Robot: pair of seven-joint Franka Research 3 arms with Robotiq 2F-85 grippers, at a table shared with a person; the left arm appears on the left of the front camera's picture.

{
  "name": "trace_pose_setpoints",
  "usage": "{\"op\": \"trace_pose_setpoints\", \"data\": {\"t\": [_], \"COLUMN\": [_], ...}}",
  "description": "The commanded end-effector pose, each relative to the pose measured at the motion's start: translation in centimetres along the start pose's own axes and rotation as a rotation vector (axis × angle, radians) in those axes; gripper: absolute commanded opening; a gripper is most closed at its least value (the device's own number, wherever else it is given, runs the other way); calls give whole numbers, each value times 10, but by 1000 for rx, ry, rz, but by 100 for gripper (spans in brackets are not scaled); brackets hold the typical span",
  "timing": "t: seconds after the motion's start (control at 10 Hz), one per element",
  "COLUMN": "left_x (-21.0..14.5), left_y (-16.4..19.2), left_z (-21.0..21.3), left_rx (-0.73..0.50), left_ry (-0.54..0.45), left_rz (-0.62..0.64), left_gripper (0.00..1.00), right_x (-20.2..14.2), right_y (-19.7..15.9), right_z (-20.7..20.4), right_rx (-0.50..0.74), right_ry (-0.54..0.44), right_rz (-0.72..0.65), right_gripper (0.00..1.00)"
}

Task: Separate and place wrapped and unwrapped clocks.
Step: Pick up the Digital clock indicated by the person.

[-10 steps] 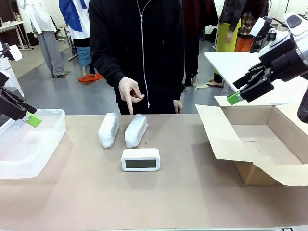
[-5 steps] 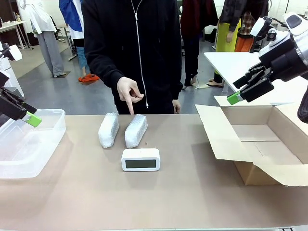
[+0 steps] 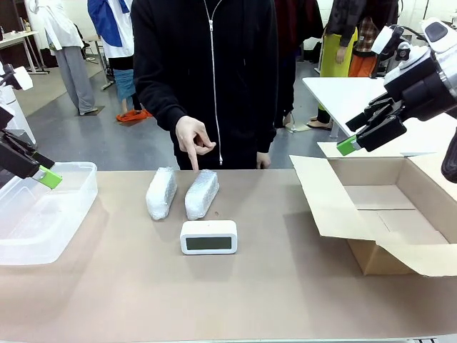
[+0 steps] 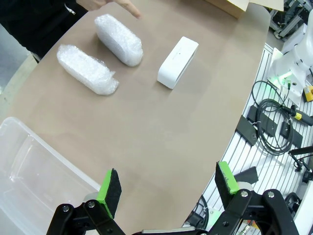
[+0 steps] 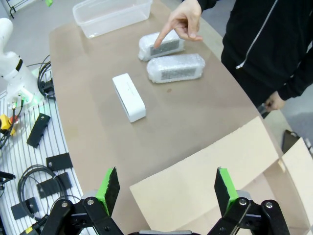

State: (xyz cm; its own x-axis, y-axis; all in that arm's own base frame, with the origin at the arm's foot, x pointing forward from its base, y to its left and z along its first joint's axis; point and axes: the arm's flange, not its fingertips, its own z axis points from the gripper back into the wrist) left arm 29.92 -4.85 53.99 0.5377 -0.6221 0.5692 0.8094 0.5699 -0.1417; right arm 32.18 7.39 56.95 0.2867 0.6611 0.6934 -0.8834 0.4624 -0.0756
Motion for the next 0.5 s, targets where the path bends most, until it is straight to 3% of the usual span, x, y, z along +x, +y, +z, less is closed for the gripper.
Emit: {"op": "trace_pose_setpoints", "data": {"t": [0.0, 0.3, 0.4], "left_x": [0, 92, 130], "left_y": [0, -16, -29], "left_z": [0, -31, -56], "left_rx": [0, -30, -50], "left_ry": [0, 58, 135], "left_rz": [0, -299, -400], "left_gripper": [100, 100, 100], "right_x": [-2, -2, -2], "right_y": [1, 1, 1], "right_z": [-1, -1, -1], "right_rx": [19, 19, 19], "right_ry": [-14, -14, -14], "right_rz": [5, 5, 5], "right_gripper": [100, 100, 100]}}
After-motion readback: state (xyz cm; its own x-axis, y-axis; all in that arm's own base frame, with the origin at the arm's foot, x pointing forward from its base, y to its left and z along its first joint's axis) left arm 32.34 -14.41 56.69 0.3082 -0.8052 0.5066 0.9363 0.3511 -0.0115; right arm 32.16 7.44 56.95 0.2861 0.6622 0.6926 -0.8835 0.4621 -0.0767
